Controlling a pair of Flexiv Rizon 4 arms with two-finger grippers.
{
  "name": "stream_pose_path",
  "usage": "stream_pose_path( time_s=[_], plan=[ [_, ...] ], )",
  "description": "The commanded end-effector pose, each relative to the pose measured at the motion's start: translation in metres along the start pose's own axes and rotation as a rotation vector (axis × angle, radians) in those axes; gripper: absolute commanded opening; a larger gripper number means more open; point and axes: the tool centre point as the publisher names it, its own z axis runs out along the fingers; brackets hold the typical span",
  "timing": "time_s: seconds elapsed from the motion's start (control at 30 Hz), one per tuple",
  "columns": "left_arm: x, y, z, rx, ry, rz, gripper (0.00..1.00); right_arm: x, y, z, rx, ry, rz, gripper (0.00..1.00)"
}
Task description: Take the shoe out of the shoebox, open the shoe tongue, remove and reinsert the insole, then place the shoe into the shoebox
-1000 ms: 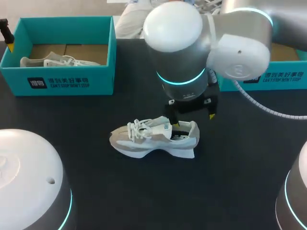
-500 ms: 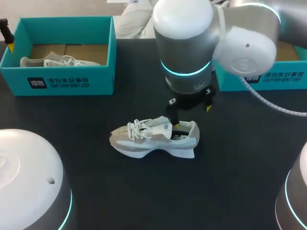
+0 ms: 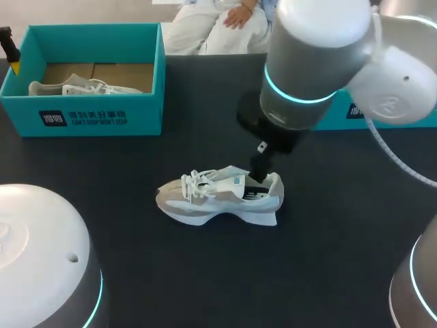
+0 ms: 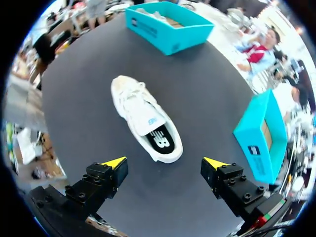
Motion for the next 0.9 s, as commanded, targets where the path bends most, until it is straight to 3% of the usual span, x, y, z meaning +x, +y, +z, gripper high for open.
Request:
stream_pose_path(
  time_s=[0.03, 0.5, 0.6, 0.9],
  plan=[
    [0.000, -0.001, 0.000, -0.002, 0.002, 0.000, 1.00, -0.005, -0.008, 0.004, -0.156, 0.255, -0.587, 1.00],
    [0.000, -0.001, 0.000, -0.002, 0.002, 0.000, 1.00, -0.005, -0.008, 0.004, -0.156, 0.255, -0.587, 1.00],
    [0.000, -0.001, 0.000, -0.002, 0.002, 0.000, 1.00, -0.021, -0.023, 0.008, -0.345, 0.306, -0.552, 1.00],
    [0.000, -0.001, 0.000, -0.002, 0.002, 0.000, 1.00, -0.059, -0.053, 0.004, -0.638, 0.346, -0.492, 1.00]
  ],
)
